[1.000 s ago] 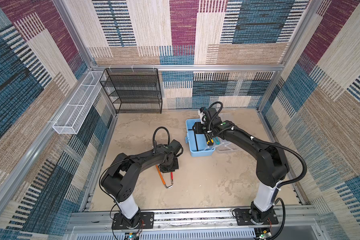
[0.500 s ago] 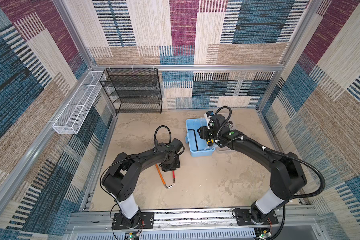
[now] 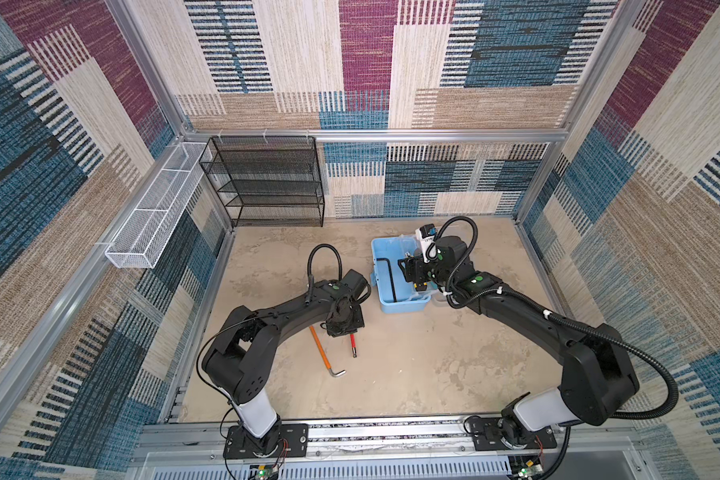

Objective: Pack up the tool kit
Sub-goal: 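Lift the red hex key and carry it into the blue box beside the black key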

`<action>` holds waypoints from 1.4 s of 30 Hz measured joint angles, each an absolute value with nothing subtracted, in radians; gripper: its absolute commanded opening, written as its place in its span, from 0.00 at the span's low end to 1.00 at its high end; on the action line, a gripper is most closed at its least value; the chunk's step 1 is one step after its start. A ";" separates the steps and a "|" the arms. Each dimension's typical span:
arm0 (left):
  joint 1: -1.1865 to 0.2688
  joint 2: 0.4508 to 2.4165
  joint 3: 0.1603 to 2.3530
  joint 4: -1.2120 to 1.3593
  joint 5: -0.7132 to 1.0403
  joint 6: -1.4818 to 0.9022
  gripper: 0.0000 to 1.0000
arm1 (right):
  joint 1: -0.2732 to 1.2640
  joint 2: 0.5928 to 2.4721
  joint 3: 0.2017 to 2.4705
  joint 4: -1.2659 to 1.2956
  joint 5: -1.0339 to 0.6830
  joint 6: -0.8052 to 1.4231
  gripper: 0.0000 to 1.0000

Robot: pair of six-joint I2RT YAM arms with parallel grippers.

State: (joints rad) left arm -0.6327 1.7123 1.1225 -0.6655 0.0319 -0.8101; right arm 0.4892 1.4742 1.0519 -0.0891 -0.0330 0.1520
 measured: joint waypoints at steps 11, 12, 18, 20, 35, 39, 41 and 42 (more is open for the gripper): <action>-0.633 1.805 1.425 -0.731 0.025 -0.807 0.00 | 0.399 1.432 1.010 -0.041 -0.061 0.092 0.91; -0.633 1.821 1.463 -0.741 0.024 -0.798 0.00 | 0.390 1.429 1.006 -0.040 -0.062 0.089 0.91; -0.633 1.927 1.674 -0.783 0.028 -0.773 0.00 | 0.322 1.419 0.988 -0.040 -0.087 0.089 0.91; -0.633 1.966 1.734 -0.795 0.032 -0.757 0.00 | 0.300 1.417 0.988 -0.040 -0.090 0.089 0.91; -0.630 2.203 2.015 -0.838 0.110 -0.662 0.00 | 0.248 1.403 0.981 -0.067 -0.095 0.099 0.91; -0.630 2.252 2.051 -0.847 0.126 -0.651 0.00 | 0.240 1.394 0.974 -0.074 -0.086 0.101 0.91; -0.630 2.264 2.052 -0.855 0.137 -0.651 0.00 | 0.234 1.391 0.968 -0.077 -0.083 0.101 0.91; -0.630 2.267 2.052 -0.859 0.137 -0.651 0.00 | 0.233 1.391 0.968 -0.080 -0.083 0.101 0.91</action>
